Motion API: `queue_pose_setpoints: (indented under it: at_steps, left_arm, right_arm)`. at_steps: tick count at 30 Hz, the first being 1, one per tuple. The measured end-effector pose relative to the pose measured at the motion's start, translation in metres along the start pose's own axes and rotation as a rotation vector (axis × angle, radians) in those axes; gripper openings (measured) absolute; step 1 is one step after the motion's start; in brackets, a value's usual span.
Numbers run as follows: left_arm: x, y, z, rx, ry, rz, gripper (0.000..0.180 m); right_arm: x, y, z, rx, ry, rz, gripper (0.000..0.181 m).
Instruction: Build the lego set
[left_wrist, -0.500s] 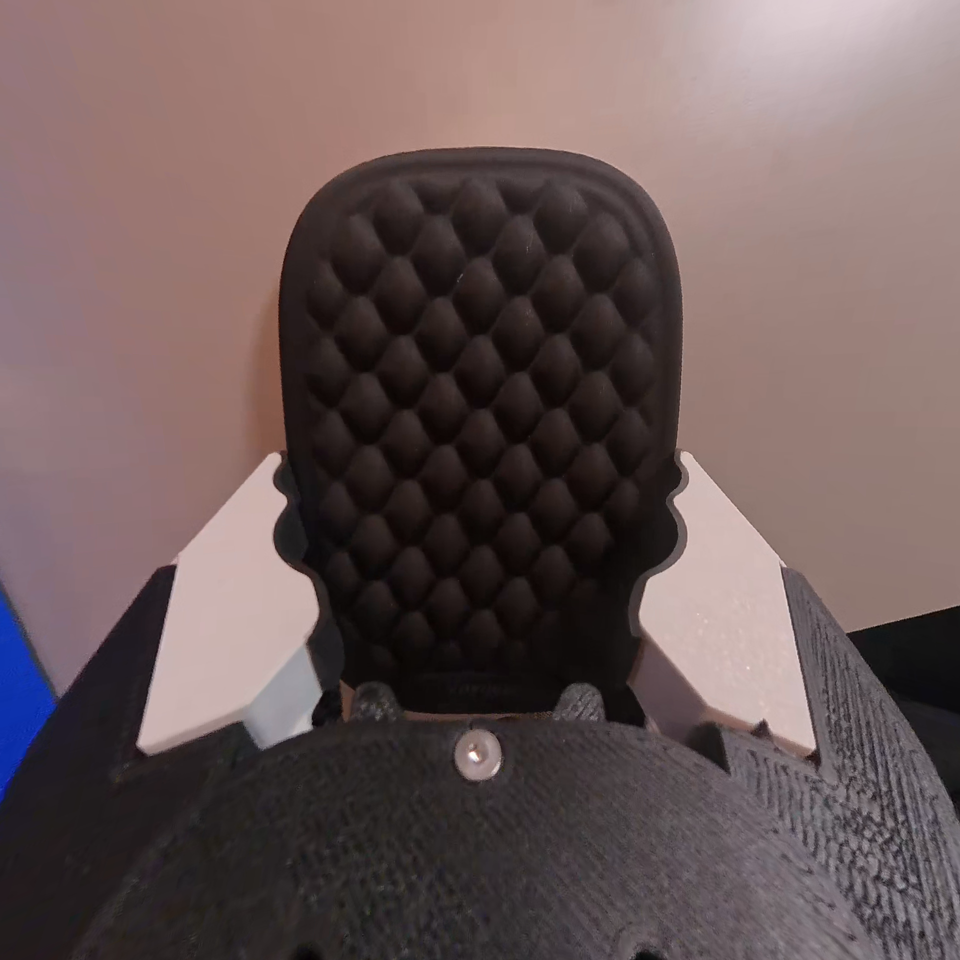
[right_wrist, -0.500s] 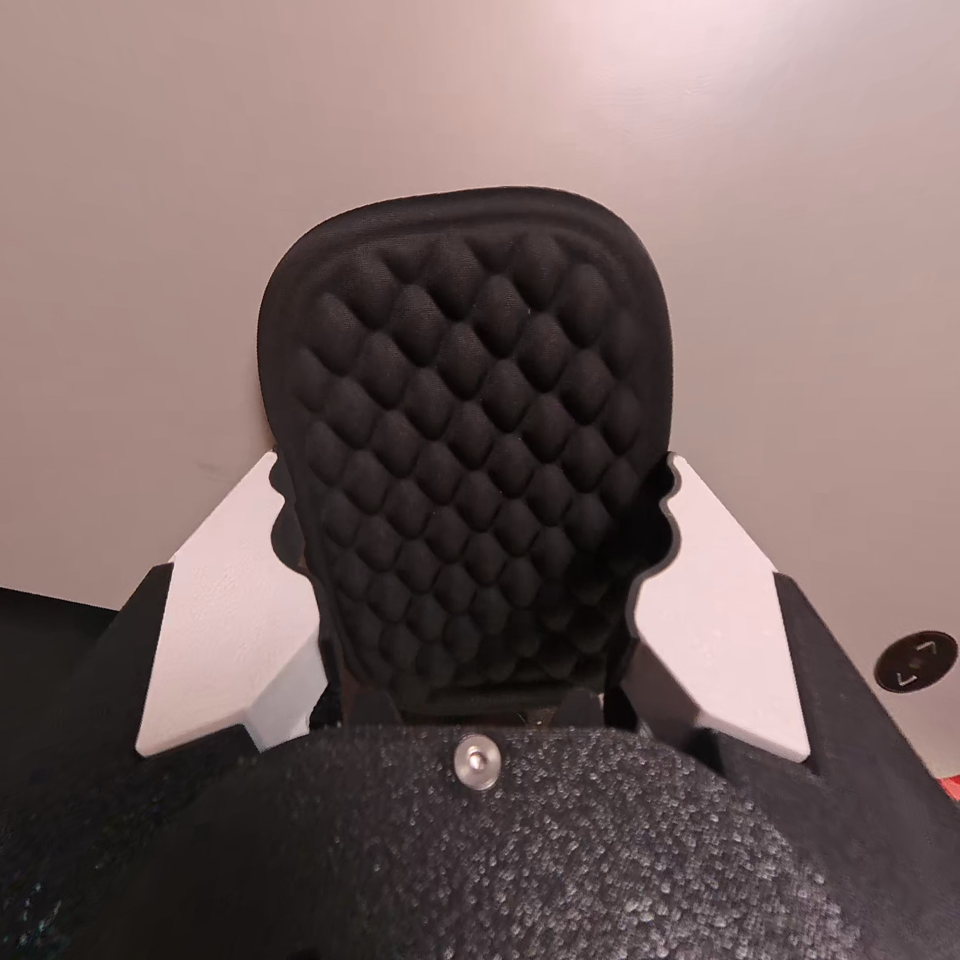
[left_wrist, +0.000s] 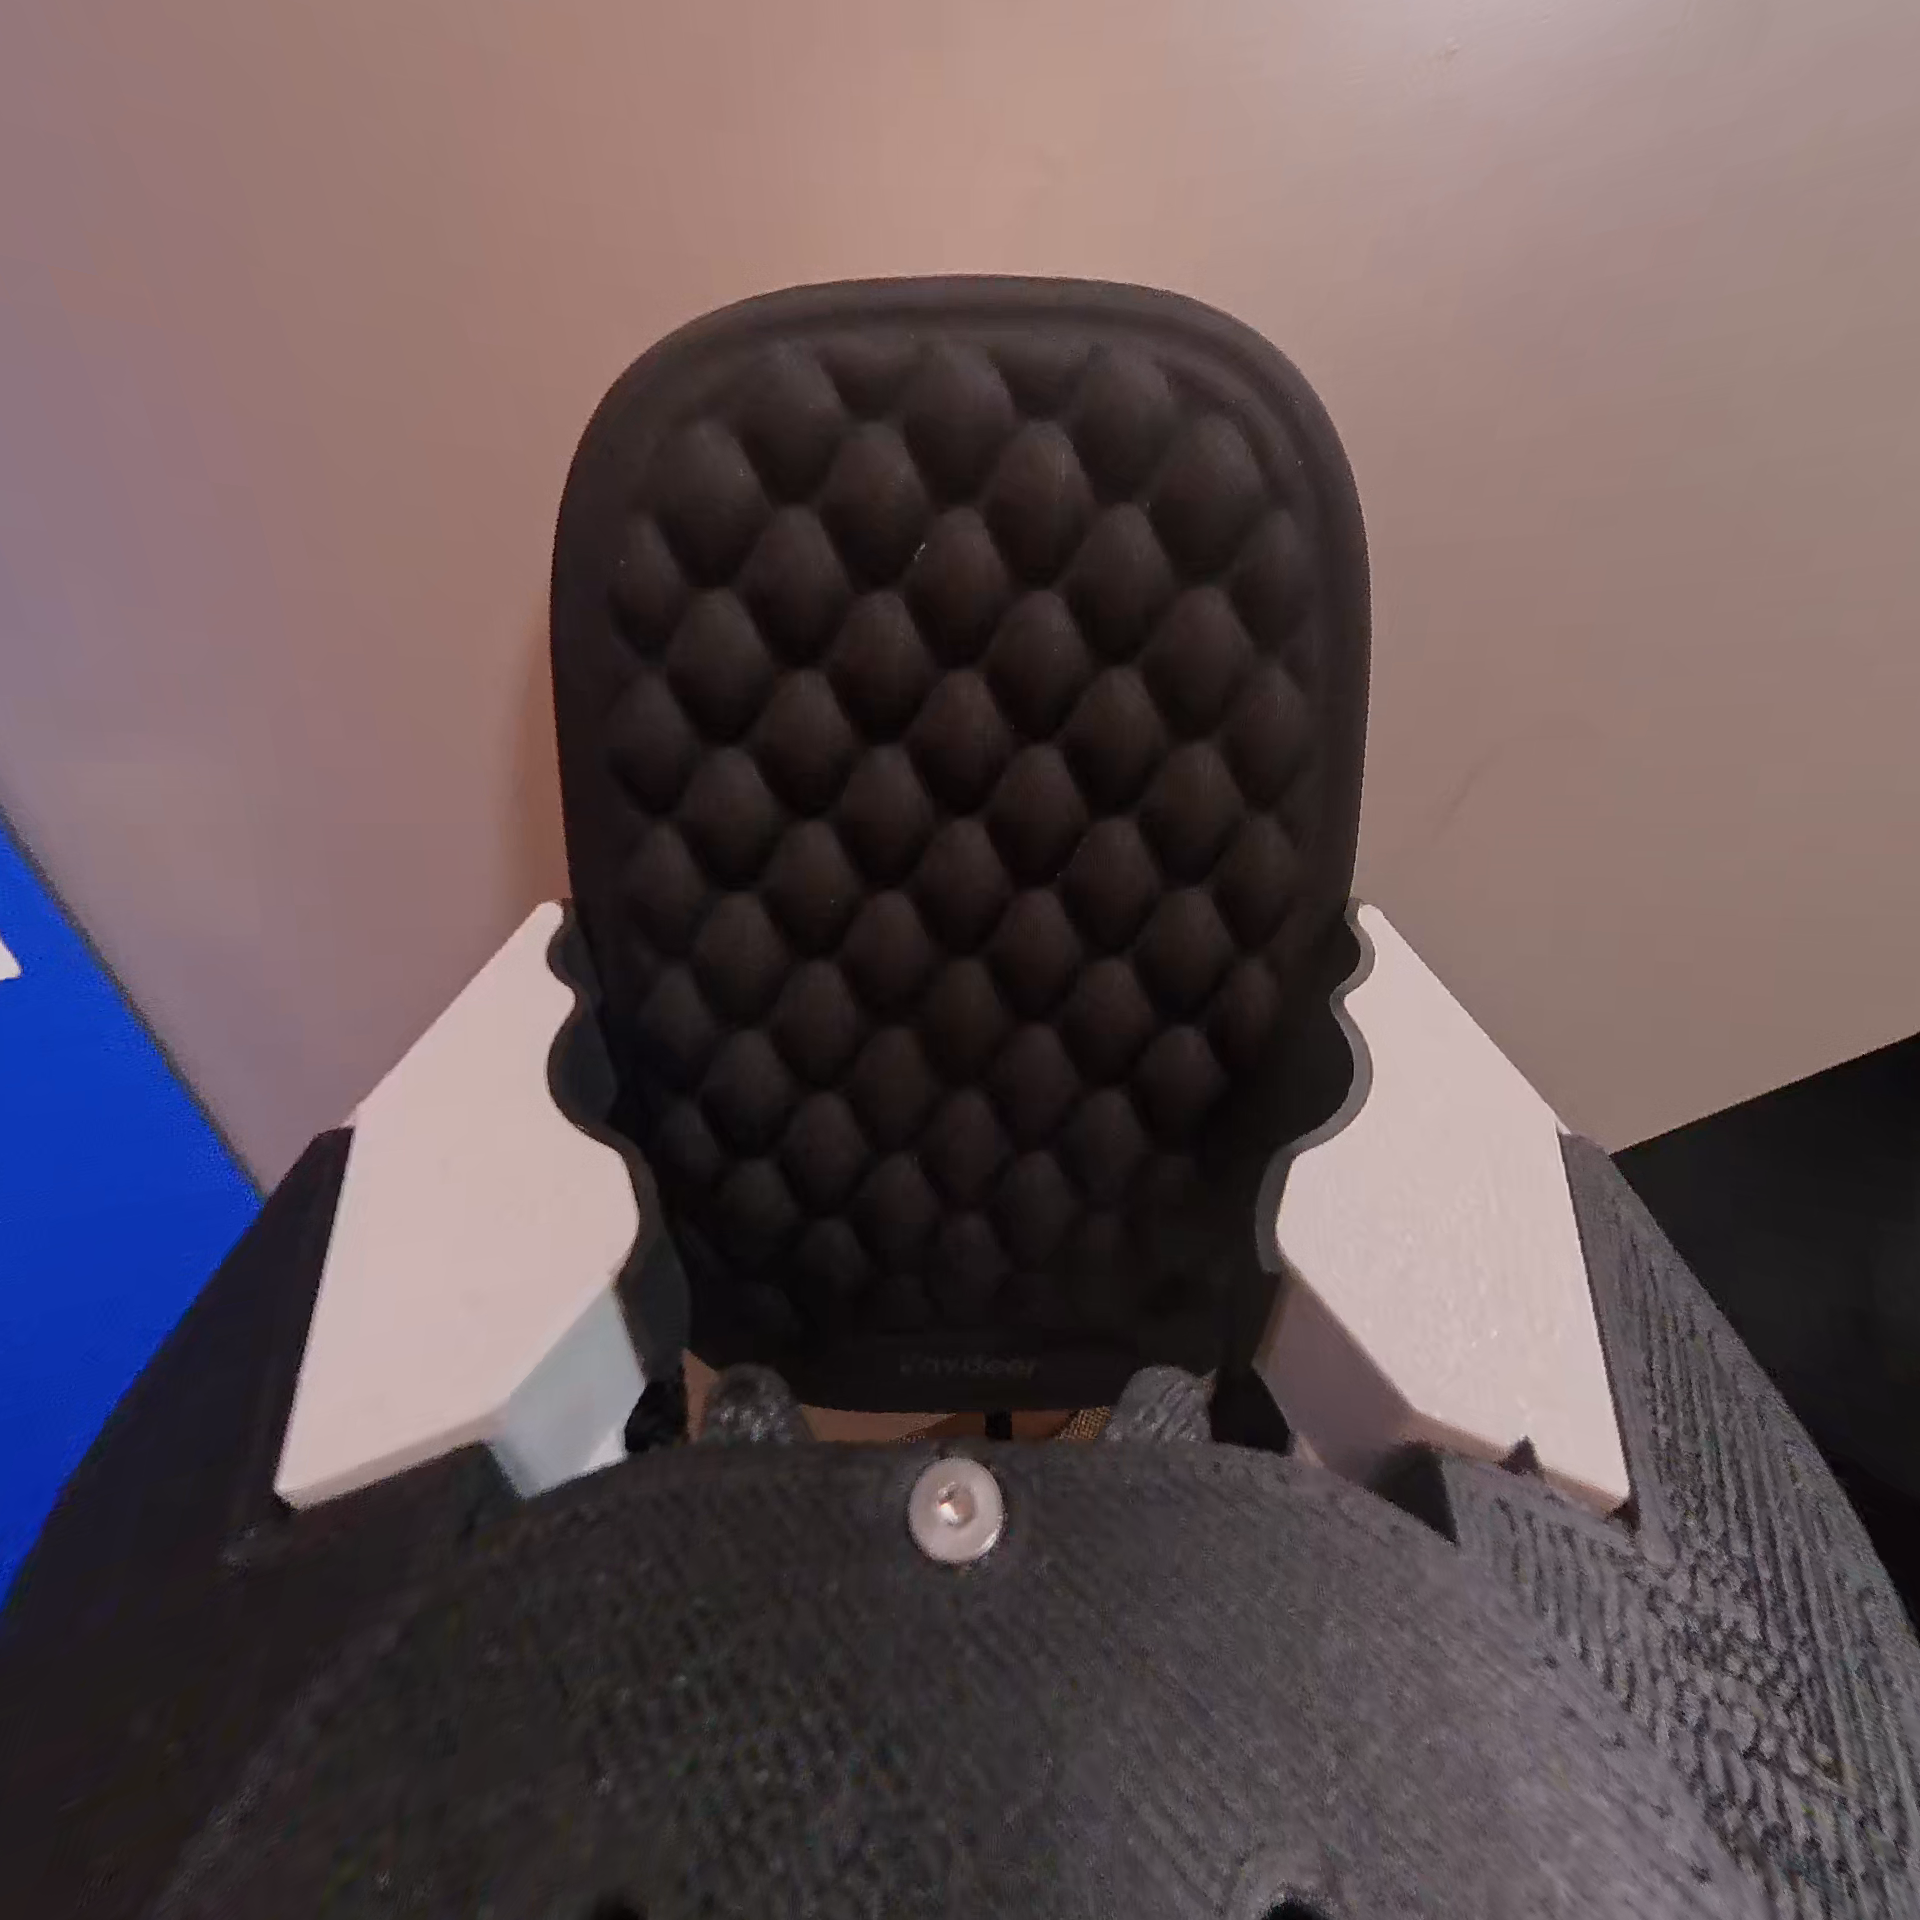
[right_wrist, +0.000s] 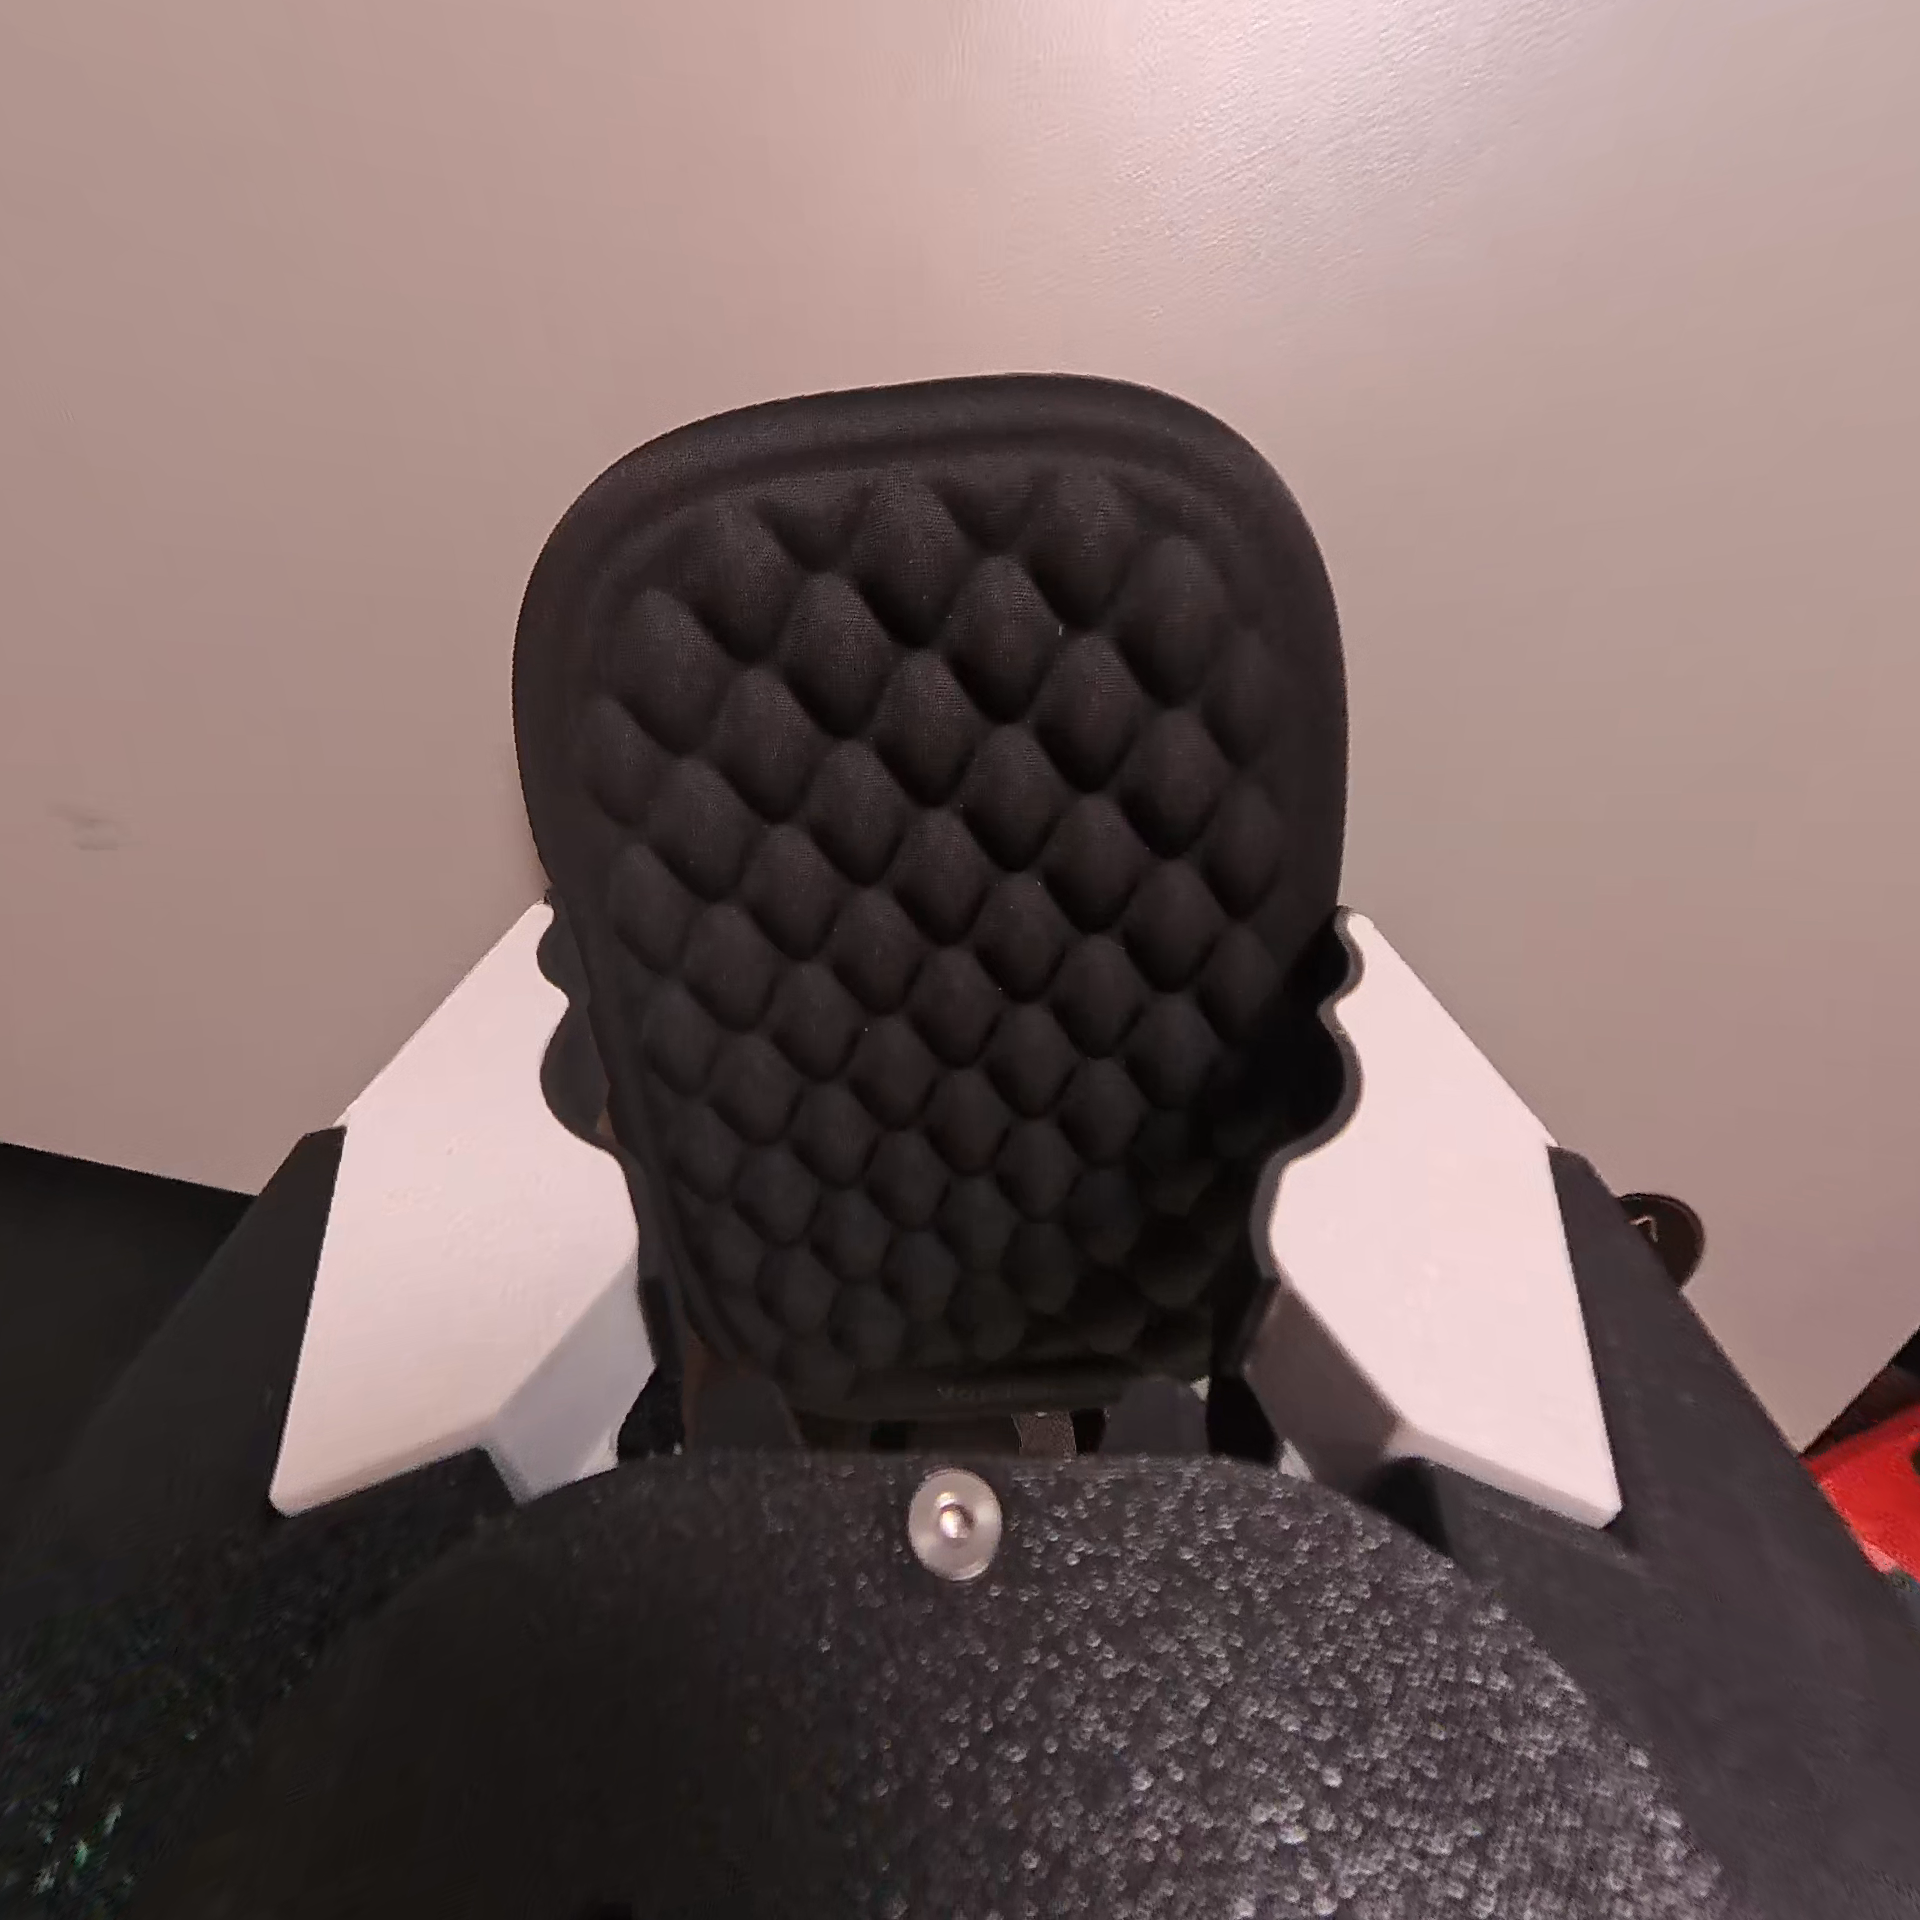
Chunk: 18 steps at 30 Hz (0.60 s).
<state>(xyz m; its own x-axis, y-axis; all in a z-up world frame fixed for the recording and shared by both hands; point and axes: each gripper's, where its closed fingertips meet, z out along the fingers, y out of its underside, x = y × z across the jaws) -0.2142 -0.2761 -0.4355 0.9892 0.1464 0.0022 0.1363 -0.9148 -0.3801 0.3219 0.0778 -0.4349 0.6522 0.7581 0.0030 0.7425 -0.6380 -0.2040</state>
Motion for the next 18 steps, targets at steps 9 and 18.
queue_pose_setpoints:
  at_steps: [9,18]
  left_arm:
    - [-0.003,0.0,0.0,-0.029,-0.007,-0.012,0.138]
    - [-0.008,0.001,0.0,-0.026,-0.02,-0.042,0.137]
  right_arm:
    - [0.014,-0.006,0.002,-0.011,0.012,0.023,0.136]
    - [0.044,0.006,-0.001,-0.041,0.018,0.04,0.137]
